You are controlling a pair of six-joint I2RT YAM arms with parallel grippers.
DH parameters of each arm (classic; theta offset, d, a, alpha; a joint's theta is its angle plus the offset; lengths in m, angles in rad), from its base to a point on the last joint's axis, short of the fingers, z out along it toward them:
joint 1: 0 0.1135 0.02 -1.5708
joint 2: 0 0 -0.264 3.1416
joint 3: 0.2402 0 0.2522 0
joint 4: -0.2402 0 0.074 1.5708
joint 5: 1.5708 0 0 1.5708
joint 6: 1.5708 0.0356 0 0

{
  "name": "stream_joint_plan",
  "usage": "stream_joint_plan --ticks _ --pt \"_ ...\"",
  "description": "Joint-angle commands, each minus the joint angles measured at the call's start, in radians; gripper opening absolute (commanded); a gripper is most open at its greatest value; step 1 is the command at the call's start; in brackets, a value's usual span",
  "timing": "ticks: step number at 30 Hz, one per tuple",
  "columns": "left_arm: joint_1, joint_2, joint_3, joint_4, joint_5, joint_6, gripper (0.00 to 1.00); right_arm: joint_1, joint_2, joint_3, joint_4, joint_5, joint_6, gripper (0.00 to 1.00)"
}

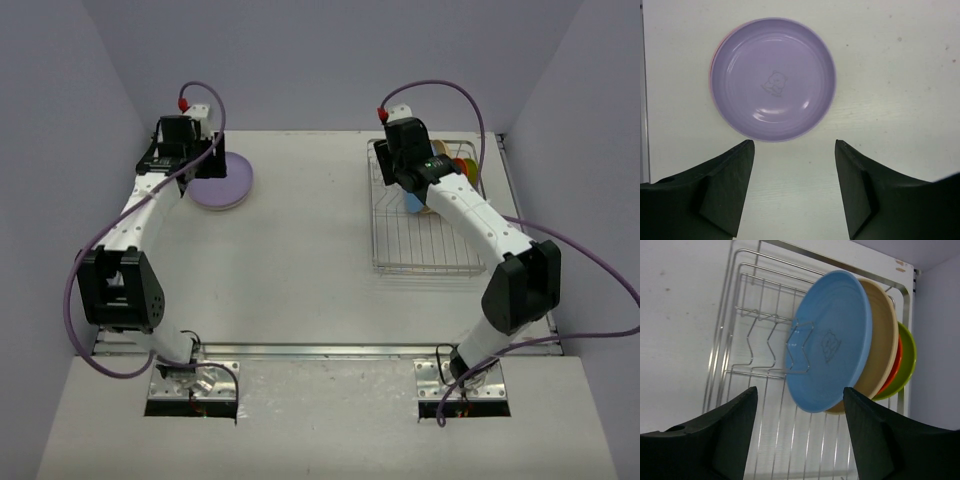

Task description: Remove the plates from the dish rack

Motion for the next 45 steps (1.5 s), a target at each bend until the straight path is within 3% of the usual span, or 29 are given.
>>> stream_joint_plan --ticks 1,13,19,22,27,32,40,43,44,45 --pt "-0.07 -0.121 -0.062 0.092 -0.137 0.058 0.64 -0.045 0.069 0.085 0.018 0.194 -0.006 0.63" --pt "-0.089 -0.16 -0.122 0.095 -0.146 0.061 0.65 -0.109 0.195 0.116 0.124 0.262 -0.061 0.49" --pt "-0.089 -0.153 -0.116 0.098 -0.139 0.061 0.65 -0.116 0.238 0.106 0.183 0.288 -0.128 0.34" --pt "-0.089 -0.15 -0.111 0.098 -0.138 0.057 0.65 -0.112 0.228 0.083 0.238 0.316 -0.176 0.16" --pt "-0.089 -0.148 -0.104 0.095 -0.13 0.051 0.7 -0.104 0.185 0.056 0.354 0.36 -0.272 0.0" --pt "-0.089 -0.148 -0.087 0.09 -0.106 0.04 0.99 -0.089 0.141 0.054 0.497 0.393 -0.418 0.0" --pt "-0.089 -0.155 -0.048 0.078 -0.082 0.029 1.0 -0.011 0.054 -0.011 0.978 0.441 -0.821 0.0" --pt "-0.088 -0.162 -0.037 0.073 -0.045 0.023 1.0 0.006 0.025 -0.007 0.975 0.431 -0.835 0.0" --pt "-0.087 -0.171 -0.027 0.072 0.007 0.019 1.0 0.014 -0.014 0.04 0.82 0.407 -0.661 0.0" --pt "-0.085 -0.179 -0.025 0.072 0.053 0.017 1.0 0.016 -0.022 0.05 0.669 0.366 -0.624 0.0"
